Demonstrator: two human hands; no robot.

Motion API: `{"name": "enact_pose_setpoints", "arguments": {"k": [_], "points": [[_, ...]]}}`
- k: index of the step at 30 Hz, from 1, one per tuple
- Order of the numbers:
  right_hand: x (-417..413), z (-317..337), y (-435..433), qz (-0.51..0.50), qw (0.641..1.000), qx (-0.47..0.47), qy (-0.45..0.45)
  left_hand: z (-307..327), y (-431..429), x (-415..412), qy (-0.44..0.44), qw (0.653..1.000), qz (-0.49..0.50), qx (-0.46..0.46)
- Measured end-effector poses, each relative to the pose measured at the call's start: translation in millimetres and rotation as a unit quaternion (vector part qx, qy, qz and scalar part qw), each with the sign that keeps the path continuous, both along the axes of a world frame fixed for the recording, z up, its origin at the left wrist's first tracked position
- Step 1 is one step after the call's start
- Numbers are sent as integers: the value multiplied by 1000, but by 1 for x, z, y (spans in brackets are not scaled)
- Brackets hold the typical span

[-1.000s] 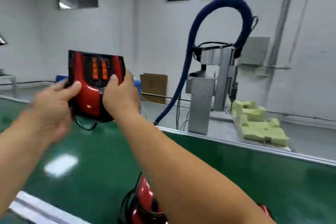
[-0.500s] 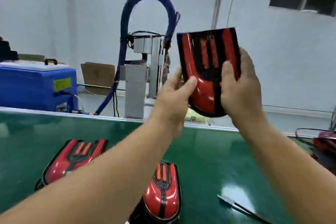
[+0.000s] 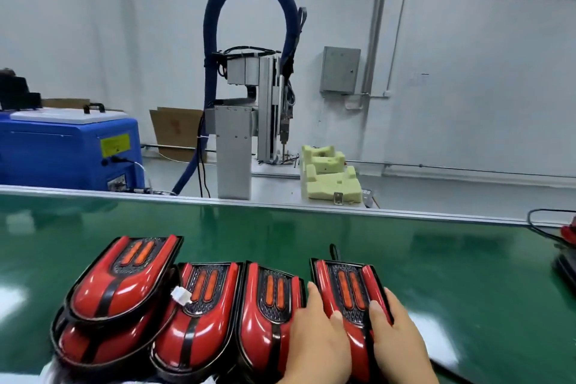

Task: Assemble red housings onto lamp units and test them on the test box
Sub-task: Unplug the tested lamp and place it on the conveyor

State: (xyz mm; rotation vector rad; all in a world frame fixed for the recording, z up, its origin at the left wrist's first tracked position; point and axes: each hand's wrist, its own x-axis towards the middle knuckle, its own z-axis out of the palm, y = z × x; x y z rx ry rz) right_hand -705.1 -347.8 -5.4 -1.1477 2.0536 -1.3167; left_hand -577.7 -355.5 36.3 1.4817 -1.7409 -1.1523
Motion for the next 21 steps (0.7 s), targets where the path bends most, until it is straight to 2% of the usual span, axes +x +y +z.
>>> {"name": "enact_pose_setpoints", "arguments": {"k": [5, 9, 17, 21], "points": [[-3, 0, 0, 10, 997, 61, 40, -2, -1, -7, -162, 986, -32, 13], [-3, 2, -5, 1, 995, 92, 48, -3, -12, -10, -242, 967, -63, 38], [3, -1, -11, -12, 993, 98, 70, -6, -16, -4, -266, 959, -97, 13], [-1, 0, -14, -31, 981, 147, 122, -5, -17, -1, -272, 956, -109, 3]]}}
